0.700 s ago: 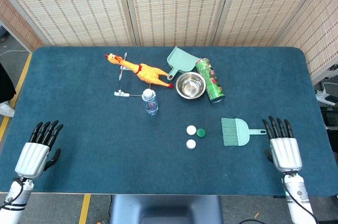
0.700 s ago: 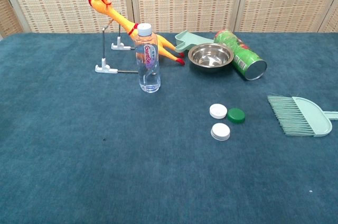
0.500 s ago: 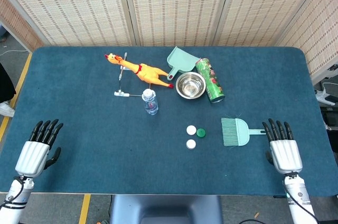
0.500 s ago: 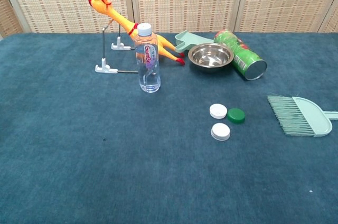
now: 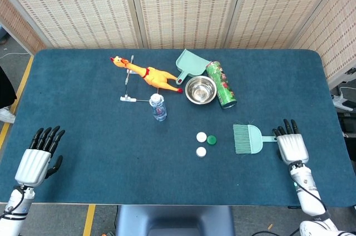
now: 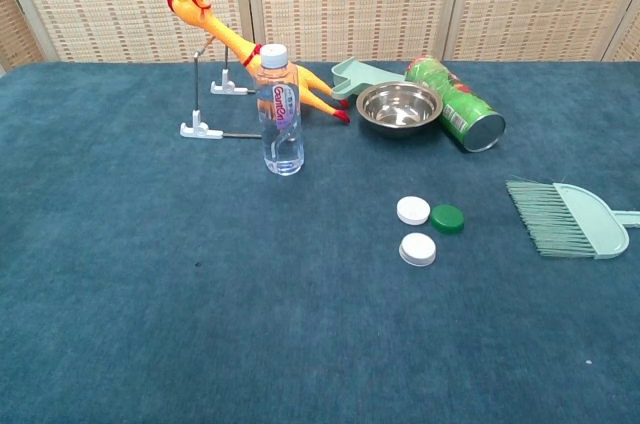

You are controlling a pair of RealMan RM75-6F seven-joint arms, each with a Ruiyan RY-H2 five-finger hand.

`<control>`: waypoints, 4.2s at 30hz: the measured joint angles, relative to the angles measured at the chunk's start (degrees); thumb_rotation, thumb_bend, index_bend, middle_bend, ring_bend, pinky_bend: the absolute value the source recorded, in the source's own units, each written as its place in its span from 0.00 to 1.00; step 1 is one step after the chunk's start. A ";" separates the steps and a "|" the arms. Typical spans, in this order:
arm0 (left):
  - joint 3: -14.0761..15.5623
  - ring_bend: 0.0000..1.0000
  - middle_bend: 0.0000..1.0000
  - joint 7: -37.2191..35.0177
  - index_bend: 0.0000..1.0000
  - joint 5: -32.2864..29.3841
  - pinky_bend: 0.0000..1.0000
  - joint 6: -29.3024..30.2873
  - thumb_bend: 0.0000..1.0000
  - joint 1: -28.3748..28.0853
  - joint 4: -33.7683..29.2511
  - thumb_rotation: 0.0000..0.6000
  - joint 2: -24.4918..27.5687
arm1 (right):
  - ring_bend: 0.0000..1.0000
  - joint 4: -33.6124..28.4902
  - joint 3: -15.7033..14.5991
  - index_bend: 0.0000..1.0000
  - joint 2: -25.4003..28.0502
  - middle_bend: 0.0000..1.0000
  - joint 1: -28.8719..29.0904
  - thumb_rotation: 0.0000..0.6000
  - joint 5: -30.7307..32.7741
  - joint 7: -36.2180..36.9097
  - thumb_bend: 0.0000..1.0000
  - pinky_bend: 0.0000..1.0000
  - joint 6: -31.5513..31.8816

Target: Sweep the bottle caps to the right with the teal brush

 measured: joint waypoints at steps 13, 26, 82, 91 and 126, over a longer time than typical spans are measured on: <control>-0.52 0.00 0.00 0.06 0.00 -0.89 0.05 -0.93 0.46 -0.32 0.25 1.00 -0.16 | 0.09 7.10 1.26 0.41 -5.68 0.34 4.00 1.00 2.78 -0.82 0.23 0.03 -4.58; -0.52 0.00 0.00 0.24 0.00 -1.19 0.05 -1.26 0.46 -0.42 0.33 1.00 -0.29 | 0.12 8.55 1.72 0.44 -7.23 0.36 5.57 1.00 5.60 -2.69 0.24 0.05 -7.09; 0.34 0.00 0.00 0.95 0.00 0.67 0.05 0.34 0.46 -0.12 -1.16 1.00 0.18 | 0.52 4.27 -2.20 0.97 -3.40 0.77 7.61 1.00 -13.51 4.25 0.33 0.18 6.68; 0.55 0.00 0.00 -0.22 0.00 1.53 0.05 1.88 0.46 0.37 -1.61 1.00 0.86 | 0.52 -12.74 0.14 0.96 0.50 0.77 13.93 1.00 -12.36 -23.76 0.33 0.18 0.39; 0.63 0.00 0.00 -1.12 0.00 2.06 0.05 1.85 0.46 0.32 -2.28 1.00 1.55 | 0.52 -27.67 -6.90 0.96 -6.76 0.77 36.06 1.00 23.30 -87.29 0.33 0.18 4.56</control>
